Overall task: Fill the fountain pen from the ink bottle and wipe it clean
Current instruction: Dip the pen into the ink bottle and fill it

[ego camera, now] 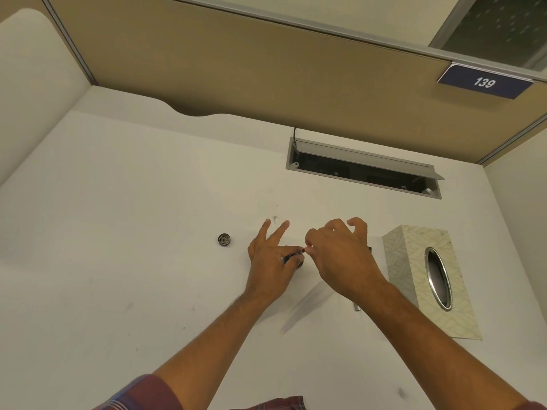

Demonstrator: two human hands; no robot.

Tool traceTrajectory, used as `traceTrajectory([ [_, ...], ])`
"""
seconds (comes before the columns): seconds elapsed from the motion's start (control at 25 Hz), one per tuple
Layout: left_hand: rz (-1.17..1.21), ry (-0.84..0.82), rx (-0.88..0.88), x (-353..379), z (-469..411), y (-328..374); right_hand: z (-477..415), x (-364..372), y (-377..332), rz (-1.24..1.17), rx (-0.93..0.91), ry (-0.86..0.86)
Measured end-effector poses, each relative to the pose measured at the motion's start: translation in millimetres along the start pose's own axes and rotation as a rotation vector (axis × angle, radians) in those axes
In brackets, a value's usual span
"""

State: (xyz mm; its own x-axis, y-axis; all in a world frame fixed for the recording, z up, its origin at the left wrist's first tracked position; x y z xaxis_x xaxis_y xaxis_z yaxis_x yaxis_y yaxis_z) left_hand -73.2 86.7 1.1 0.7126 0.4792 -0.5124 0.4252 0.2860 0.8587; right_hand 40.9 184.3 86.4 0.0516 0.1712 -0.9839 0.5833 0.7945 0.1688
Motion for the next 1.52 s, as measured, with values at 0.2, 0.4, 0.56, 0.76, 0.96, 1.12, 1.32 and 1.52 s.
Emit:
traceTrajectory([
  [0.2,0.003,-0.013,0.015,0.4,1.9,0.5,1.4,-0.4,0.4,-0.009,0.004,0.040],
  [0.4,-0.010,0.007,0.036,1.3,1.8,-1.8,1.5,-2.5,-0.4,-0.019,0.019,0.040],
  [0.56,-0.020,0.007,0.047,2.6,0.6,-2.9,1.3,-1.5,0.4,0.015,-0.001,0.033],
  [0.76,-0.017,0.006,0.046,1.5,-0.5,-0.3,1.1,0.9,1.2,-0.004,0.039,0.110],
  [0.96,-0.013,0.001,0.042,1.6,1.2,-2.6,-0.8,1.1,-0.5,-0.002,-0.010,0.040],
  [1.12,-0.017,-0.004,0.038,1.3,1.5,-1.5,0.8,1.6,-0.9,0.039,-0.012,0.040],
  [1.32,-0.017,0.005,0.046,0.2,1.7,-1.0,1.7,0.7,-0.4,-0.020,0.023,0.106],
  [1.52,-0.011,0.003,0.034,0.0,1.1,-0.1,2.0,1.8,0.8,-0.010,-0.016,0.018],
])
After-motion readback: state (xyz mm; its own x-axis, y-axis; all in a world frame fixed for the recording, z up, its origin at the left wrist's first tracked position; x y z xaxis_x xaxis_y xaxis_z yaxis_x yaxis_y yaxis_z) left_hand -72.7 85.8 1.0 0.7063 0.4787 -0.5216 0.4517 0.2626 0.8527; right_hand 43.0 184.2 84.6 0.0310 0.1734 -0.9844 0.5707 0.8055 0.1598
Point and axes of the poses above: each hand's wrist, its own z-axis away from the middle knuckle, its own x-axis out of the palm, y = z × x, the point moved 2 cm from there along -z, towards the middle knuckle, and after that the axes turned 2 degrees about -z, right-handed, at the moved point
